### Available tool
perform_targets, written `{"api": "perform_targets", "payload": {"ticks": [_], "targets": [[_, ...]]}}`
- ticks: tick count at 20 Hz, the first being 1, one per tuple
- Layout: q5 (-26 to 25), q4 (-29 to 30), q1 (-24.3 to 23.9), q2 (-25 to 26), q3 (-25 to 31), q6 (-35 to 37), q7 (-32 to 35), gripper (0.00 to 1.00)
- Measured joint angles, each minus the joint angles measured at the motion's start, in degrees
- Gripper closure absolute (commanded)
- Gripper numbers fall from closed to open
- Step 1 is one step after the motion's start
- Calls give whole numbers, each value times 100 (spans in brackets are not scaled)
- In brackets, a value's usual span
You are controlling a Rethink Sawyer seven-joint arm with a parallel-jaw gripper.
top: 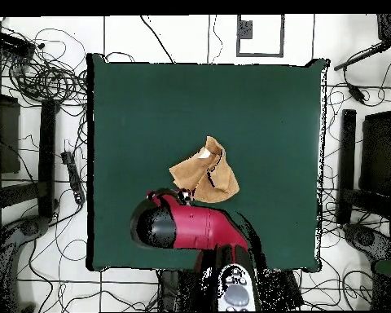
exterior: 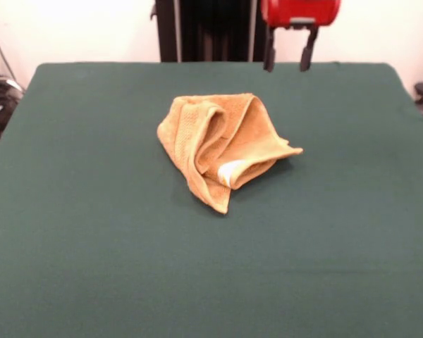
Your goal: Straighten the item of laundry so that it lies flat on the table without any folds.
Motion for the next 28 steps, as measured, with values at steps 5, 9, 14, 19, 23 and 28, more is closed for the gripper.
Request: {"api": "perform_targets", "payload": {"ticks": [5, 9, 14, 19, 23, 28], "targets": [[26, -587, -68, 398, 2, 226, 0, 0], [26, -776, -121, 539, 3, 256, 0, 0], [21, -970, -153, 697, 2, 256, 0, 0], [23, -1163, -153, 856, 3, 256, 0, 0], [18, -1233, -153, 926, 6, 256, 0, 0], [14, -1234, -158, 926, 11, 256, 0, 0]]}}
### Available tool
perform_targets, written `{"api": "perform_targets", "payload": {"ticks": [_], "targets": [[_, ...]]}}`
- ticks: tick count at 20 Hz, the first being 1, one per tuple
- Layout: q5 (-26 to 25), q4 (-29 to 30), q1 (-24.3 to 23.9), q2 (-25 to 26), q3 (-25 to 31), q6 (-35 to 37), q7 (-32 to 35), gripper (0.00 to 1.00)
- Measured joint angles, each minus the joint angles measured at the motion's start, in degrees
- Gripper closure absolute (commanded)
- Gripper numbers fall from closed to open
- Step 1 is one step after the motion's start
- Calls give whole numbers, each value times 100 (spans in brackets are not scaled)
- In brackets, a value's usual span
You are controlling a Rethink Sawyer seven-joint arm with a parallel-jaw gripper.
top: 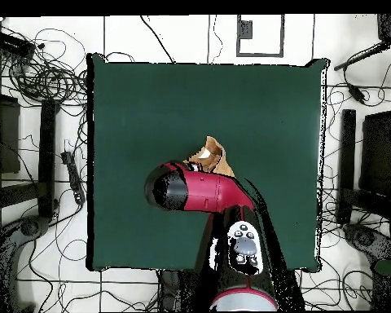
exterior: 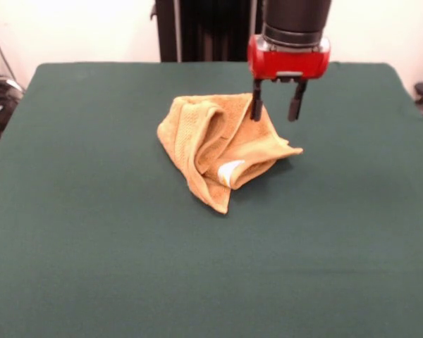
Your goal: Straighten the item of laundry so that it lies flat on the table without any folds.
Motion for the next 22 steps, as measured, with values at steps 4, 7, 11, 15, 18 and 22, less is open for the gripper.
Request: {"api": "perform_targets", "payload": {"ticks": [4, 7, 11, 15, 18, 22], "targets": [[-1, -1, -4, 2, 3, 0, 0, 0], [-1, -2, -5, 5, 7, 0, 0, 0], [0, -3, -11, 27, 10, 0, 0, 0], [0, -6, -35, 137, 16, 0, 0, 0], [1, -7, -67, 307, 17, 0, 0, 0], [2, -9, -144, 634, 17, -41, 0, 0]]}}
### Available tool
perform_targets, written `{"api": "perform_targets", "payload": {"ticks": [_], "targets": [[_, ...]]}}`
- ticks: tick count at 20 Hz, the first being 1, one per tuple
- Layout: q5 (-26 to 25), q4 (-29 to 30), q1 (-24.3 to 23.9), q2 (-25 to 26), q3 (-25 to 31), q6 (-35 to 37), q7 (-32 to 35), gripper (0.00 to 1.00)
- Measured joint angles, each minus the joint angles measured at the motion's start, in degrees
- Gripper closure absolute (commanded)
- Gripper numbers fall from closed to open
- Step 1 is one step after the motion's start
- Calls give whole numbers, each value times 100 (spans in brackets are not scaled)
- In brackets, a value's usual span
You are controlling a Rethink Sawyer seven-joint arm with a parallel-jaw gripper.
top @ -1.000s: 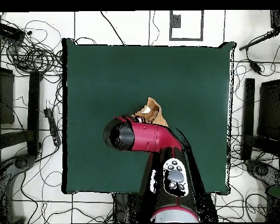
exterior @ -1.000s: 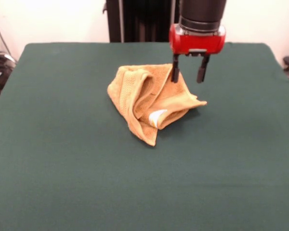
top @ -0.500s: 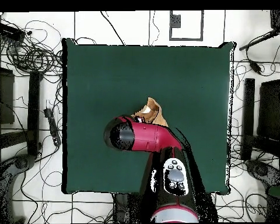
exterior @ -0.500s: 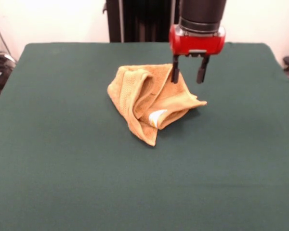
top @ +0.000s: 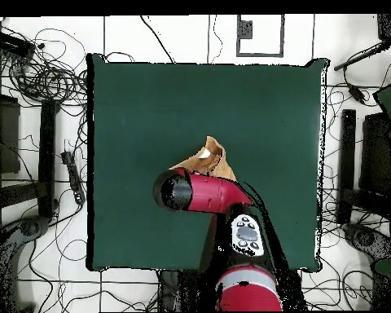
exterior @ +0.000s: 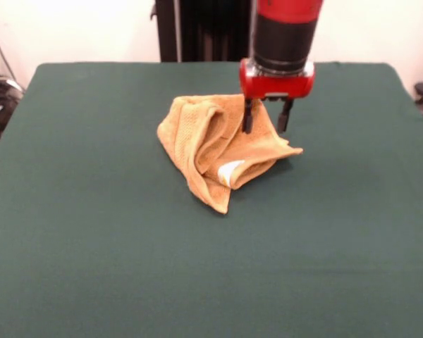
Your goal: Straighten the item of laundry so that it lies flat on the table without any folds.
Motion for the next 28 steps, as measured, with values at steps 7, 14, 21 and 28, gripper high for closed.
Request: {"api": "perform_targets", "payload": {"ticks": [7, 14, 21, 28], "targets": [[4, -2, -66, 479, 0, -310, 0, 0], [4, 4, -65, 467, 0, -344, 0, 0], [4, 7, -66, 465, 1, -345, 0, 0], [-16, 42, -179, 394, 36, -345, 0, 0]]}}
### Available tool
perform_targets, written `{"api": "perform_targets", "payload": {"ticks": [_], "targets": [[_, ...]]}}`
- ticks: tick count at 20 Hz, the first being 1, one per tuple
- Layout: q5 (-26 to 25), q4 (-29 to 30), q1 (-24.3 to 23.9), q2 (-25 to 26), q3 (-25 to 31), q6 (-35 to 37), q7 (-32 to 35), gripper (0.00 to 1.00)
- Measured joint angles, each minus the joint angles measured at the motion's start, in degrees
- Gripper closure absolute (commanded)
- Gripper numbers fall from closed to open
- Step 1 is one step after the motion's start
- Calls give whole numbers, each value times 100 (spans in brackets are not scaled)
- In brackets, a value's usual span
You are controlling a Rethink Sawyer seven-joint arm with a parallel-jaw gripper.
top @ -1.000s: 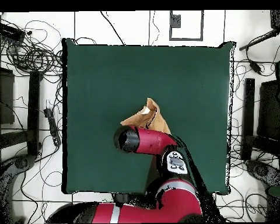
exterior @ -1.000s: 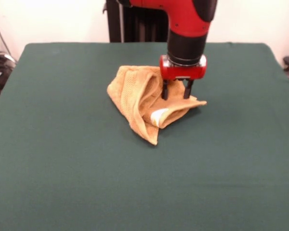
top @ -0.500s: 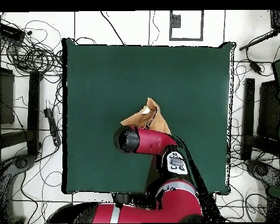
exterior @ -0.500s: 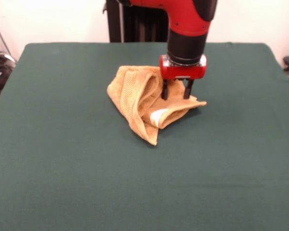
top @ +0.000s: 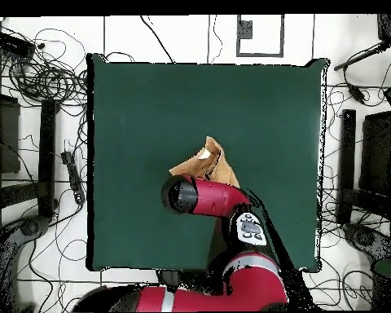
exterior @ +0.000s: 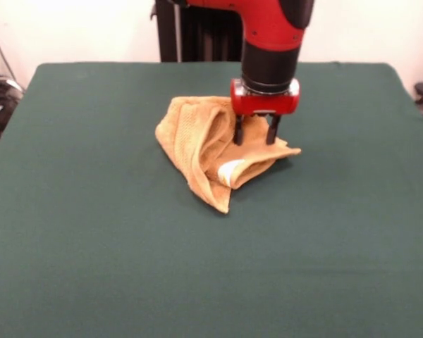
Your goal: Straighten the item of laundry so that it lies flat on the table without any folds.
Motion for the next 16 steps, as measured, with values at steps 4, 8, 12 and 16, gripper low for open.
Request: {"api": "perform_targets", "payload": {"ticks": [4, 8, 12, 16], "targets": [[-132, 6, -339, -108, 68, -1, 0, 0], [-356, 6, -849, -176, 153, -1, 0, 0], [-596, 6, -1334, -215, 284, -1, 0, 0], [-848, 6, -1741, -206, 385, 0, 0, 0]]}}
